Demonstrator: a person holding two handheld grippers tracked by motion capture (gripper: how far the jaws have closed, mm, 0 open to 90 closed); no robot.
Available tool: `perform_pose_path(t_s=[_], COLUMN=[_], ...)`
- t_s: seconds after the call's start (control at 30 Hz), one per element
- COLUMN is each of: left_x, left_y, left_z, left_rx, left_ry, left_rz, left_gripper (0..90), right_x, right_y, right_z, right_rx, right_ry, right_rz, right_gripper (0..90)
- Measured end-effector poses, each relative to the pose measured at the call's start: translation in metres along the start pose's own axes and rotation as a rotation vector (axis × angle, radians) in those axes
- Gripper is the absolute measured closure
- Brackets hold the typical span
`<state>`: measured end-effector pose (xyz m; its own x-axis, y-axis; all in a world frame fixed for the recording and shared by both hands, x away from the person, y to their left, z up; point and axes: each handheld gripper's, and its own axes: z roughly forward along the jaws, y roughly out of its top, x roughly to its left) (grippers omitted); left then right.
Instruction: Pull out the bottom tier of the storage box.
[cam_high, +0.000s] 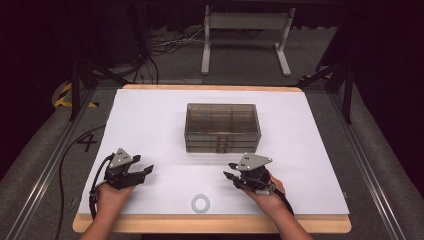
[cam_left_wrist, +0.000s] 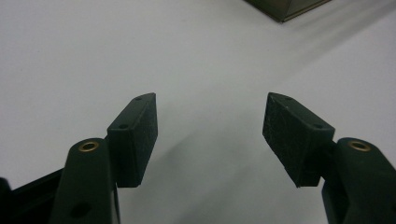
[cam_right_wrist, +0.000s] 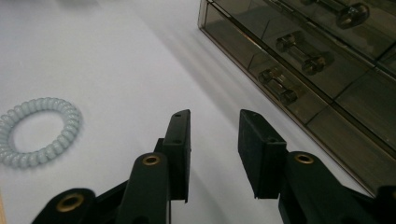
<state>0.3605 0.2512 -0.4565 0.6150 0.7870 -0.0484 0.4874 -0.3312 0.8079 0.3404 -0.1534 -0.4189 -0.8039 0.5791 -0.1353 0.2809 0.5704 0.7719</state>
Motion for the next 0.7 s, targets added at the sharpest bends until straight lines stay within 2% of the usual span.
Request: perform_pose_path(t_s=[0.13, 0.23, 0.3, 0.37, 0.7], left_x=[0.0, 0.0, 0.0, 0.0, 0.0], left_y=[0.001, 0.001, 0.001, 0.001, 0.002], left_z=[0.001, 0.001, 0.002, 0.002, 0.002], left_rx=[0.001, -0.001, 0.002, 0.002, -0.001], left_ry=[-0.001, -0.001, -0.002, -0.002, -0.006], left_rz=[0.0, -0.001, 0.001, 0.002, 0.002], left_gripper=[36.5, 36.5, 36.5, 36.5, 36.5], right_x=[-0.002, -0.005, -0.006, -0.006, -0.004], right_y=[-0.002, -0.005, -0.008, -0.008, -0.013], right_z=[0.001, 0.0, -0.001, -0.001, 0.001], right_rx=[0.002, -0.007, -0.012, -0.008, 0.011], right_ry=[-0.015, -0.036, -0.068, -0.076, -0.158], right_rz=[0.001, -0.012, -0.029, -0.035, -0.135], right_gripper=[66.2, 67.8, 68.9, 69.8, 74.8])
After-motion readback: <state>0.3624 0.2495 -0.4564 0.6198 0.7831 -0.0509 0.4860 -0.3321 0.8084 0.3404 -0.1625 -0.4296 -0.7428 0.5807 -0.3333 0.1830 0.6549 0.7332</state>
